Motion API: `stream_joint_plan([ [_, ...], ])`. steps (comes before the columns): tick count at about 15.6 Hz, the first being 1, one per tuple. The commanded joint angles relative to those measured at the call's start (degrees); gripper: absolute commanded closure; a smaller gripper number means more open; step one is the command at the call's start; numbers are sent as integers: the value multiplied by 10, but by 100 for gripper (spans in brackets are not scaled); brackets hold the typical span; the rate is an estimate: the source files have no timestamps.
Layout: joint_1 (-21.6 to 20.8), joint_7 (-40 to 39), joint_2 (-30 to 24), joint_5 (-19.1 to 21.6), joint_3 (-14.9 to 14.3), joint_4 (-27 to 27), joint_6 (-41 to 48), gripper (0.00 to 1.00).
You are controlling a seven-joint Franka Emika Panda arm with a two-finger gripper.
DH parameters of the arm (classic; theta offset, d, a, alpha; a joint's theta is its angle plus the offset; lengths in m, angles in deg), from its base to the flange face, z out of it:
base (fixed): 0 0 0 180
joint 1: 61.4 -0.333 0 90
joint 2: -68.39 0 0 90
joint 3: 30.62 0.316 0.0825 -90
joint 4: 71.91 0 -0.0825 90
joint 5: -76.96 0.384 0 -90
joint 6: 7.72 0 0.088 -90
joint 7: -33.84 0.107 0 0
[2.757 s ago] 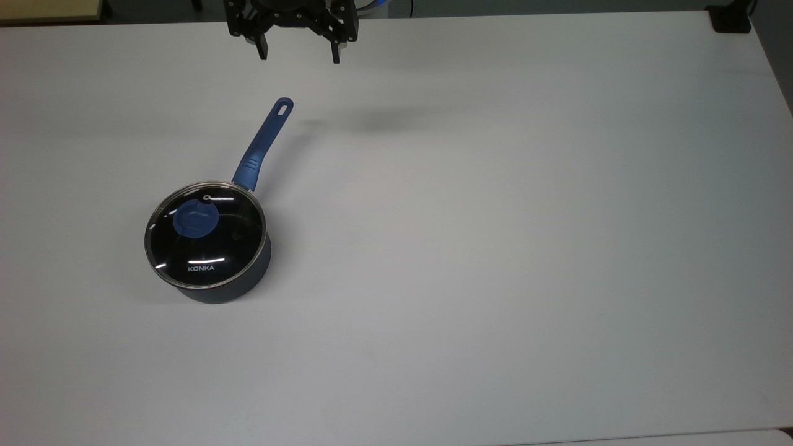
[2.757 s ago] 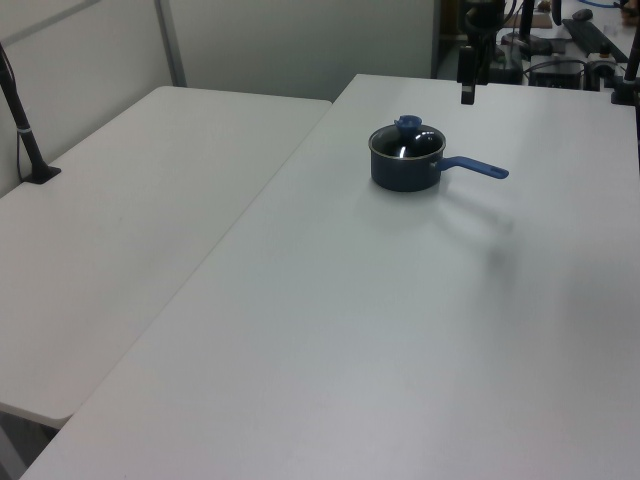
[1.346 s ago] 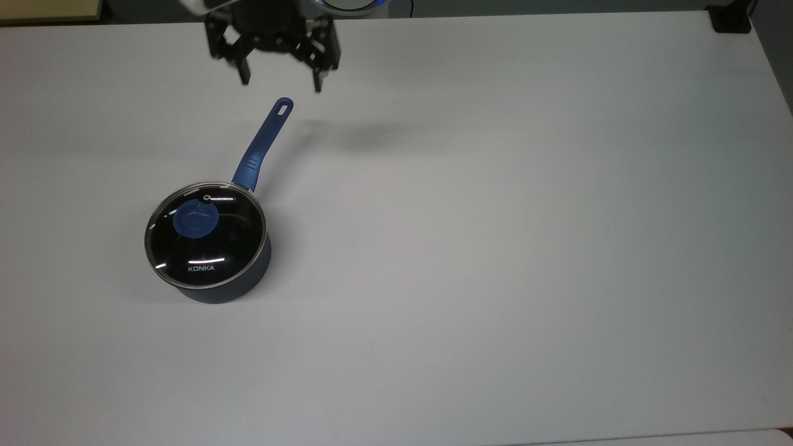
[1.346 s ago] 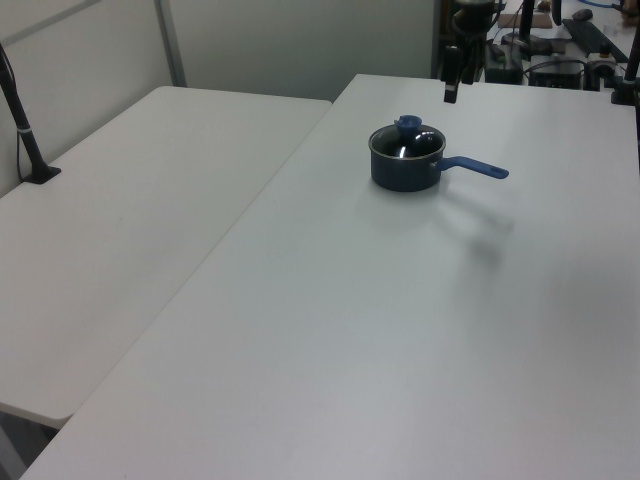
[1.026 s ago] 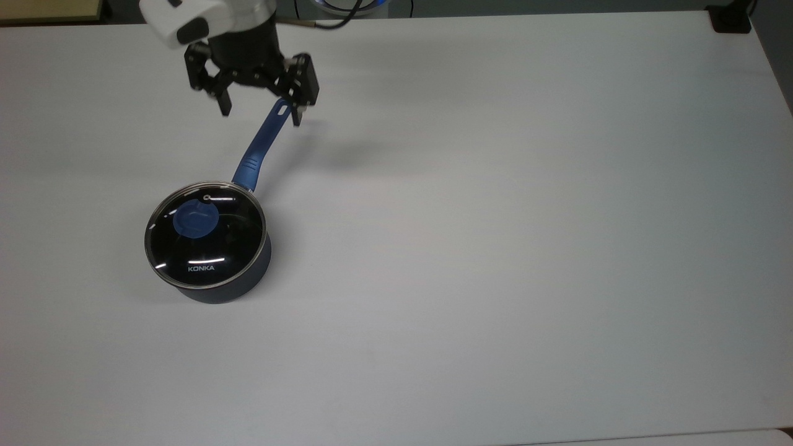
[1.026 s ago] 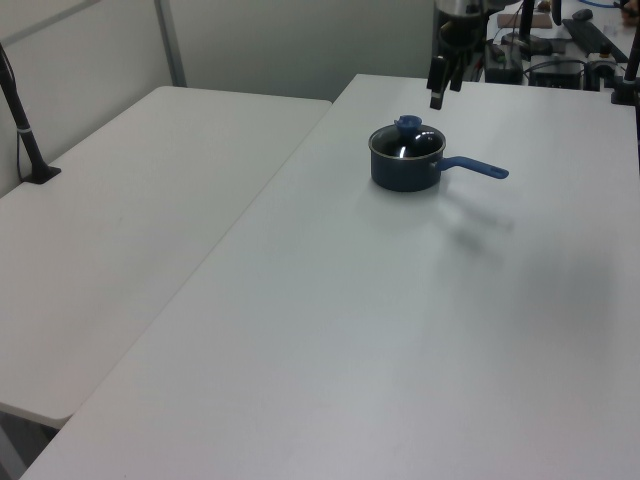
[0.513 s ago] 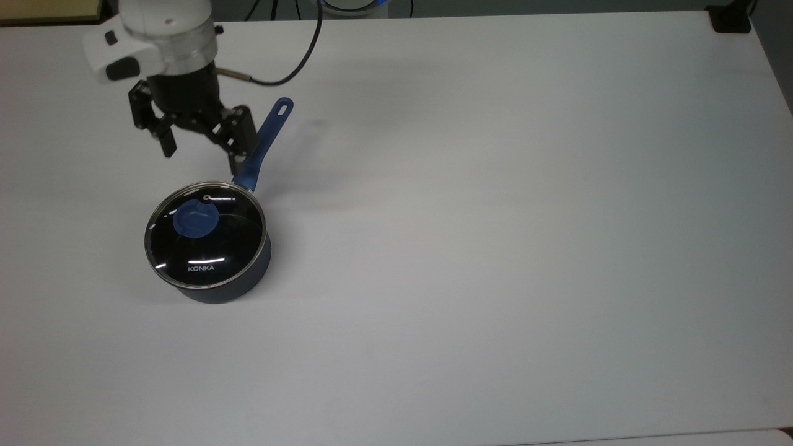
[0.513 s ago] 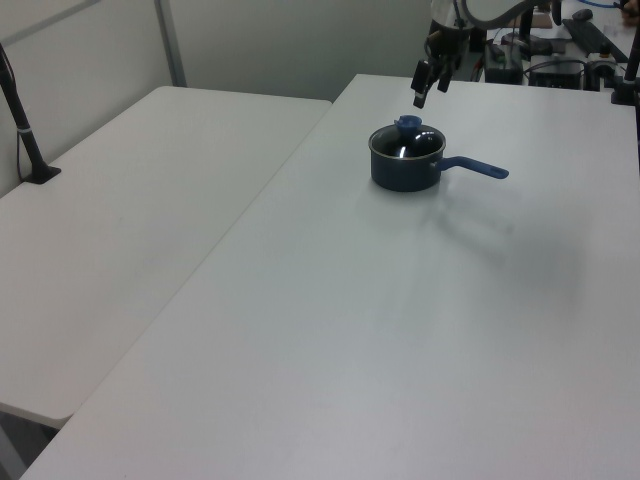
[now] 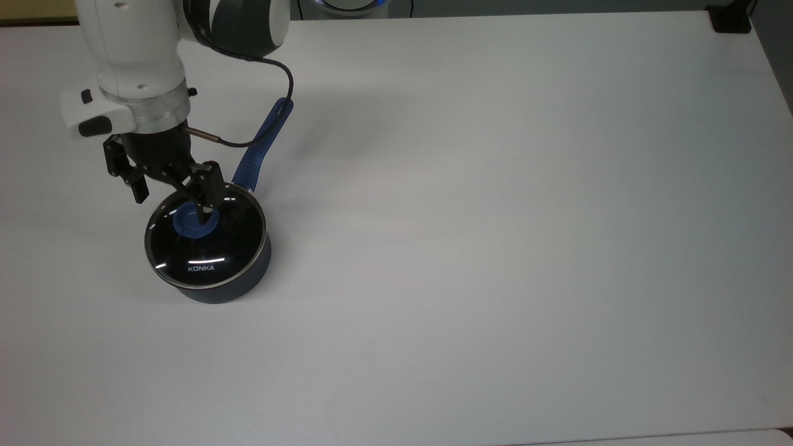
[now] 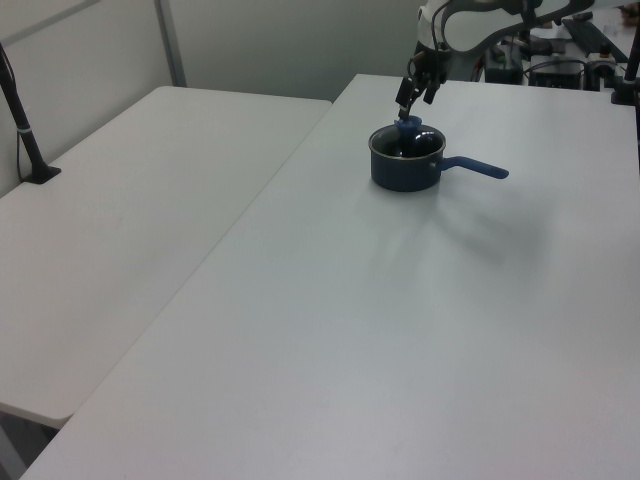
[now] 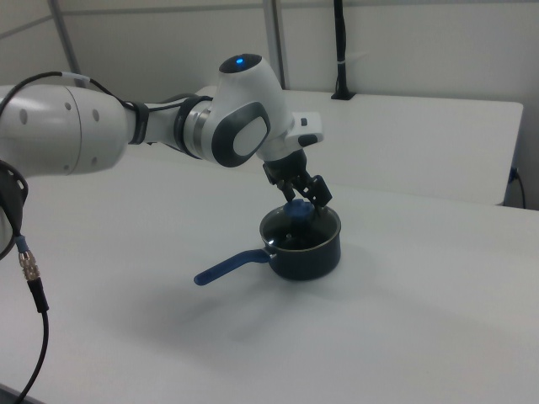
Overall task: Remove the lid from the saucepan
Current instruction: 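Move the open gripper over the saucepan and lower onto the blue lid knob, then close the gripper on the blue knob of the glass lid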
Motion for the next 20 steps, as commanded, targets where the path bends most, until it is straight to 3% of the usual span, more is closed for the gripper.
stream_joint_plan([
  [1,-5,14,11,-2,-2,-6,-10,0],
  [17,-24,35,29,0,1,-12,-11,0],
  [20,-25,36,30,1,1,-12,-10,18],
])
